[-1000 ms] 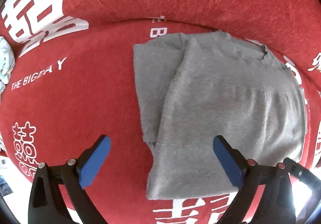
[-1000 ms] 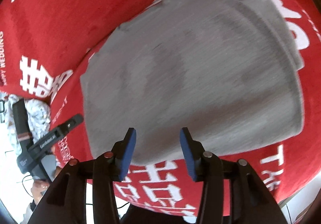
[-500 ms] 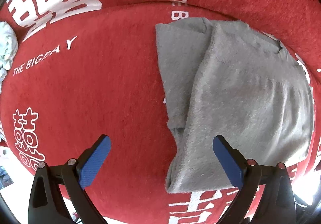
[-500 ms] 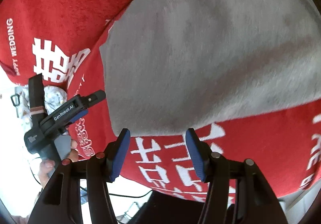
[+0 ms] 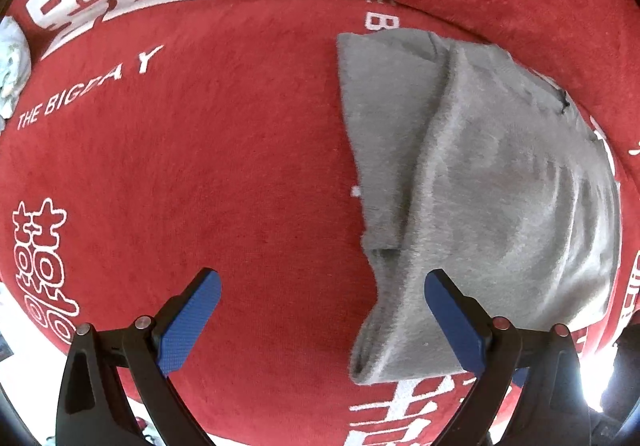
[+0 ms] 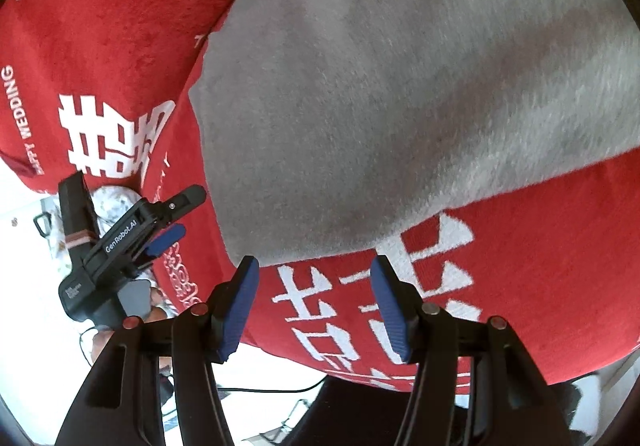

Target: Fold small clothes

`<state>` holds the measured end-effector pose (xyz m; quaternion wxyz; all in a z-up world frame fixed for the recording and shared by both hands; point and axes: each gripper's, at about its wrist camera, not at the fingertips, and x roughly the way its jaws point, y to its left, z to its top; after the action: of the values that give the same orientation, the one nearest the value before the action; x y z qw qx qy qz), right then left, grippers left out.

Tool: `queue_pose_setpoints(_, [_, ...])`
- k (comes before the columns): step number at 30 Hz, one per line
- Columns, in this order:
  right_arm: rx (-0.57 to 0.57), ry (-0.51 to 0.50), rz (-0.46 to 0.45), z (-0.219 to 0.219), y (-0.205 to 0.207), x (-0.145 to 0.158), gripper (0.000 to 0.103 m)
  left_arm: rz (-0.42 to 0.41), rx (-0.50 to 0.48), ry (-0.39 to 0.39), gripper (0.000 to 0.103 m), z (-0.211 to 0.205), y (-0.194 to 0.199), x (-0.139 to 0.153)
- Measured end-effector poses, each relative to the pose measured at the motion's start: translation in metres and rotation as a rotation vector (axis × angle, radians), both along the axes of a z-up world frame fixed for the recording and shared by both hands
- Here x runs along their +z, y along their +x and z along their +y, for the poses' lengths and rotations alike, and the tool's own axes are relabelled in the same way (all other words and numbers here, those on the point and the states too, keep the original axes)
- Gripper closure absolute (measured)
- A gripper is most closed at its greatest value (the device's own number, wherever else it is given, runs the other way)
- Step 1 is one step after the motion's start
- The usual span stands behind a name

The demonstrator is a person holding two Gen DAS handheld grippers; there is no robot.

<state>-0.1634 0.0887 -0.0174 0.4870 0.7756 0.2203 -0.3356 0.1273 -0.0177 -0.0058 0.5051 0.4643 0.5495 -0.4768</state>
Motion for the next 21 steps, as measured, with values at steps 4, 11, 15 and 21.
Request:
queue_pose_setpoints(4, [-0.085,0.037,-0.07,0.01,0.001,-0.015,0.041,0.021,0.008,0.007,0.001,0.001,0.012,-0.004])
queue_pose_setpoints(11, [-0.274,0.042,-0.178,0.019,0.009,-0.039,0.041,0.138,0.063,0.03,0.001,-0.001,0.032,-0.015])
queue_pose_setpoints(15, [-0.353,0.027,-0.218,0.012,0.017,-0.046,0.041,0.252,0.094,0.033,0.001,-0.003,0.038,-0.019])
queue_pose_setpoints(21, [-0.401,0.025,-0.271,-0.002,0.029,-0.047,0.062,0.423,0.088,0.055,0.001,-0.016,0.034,-0.024])
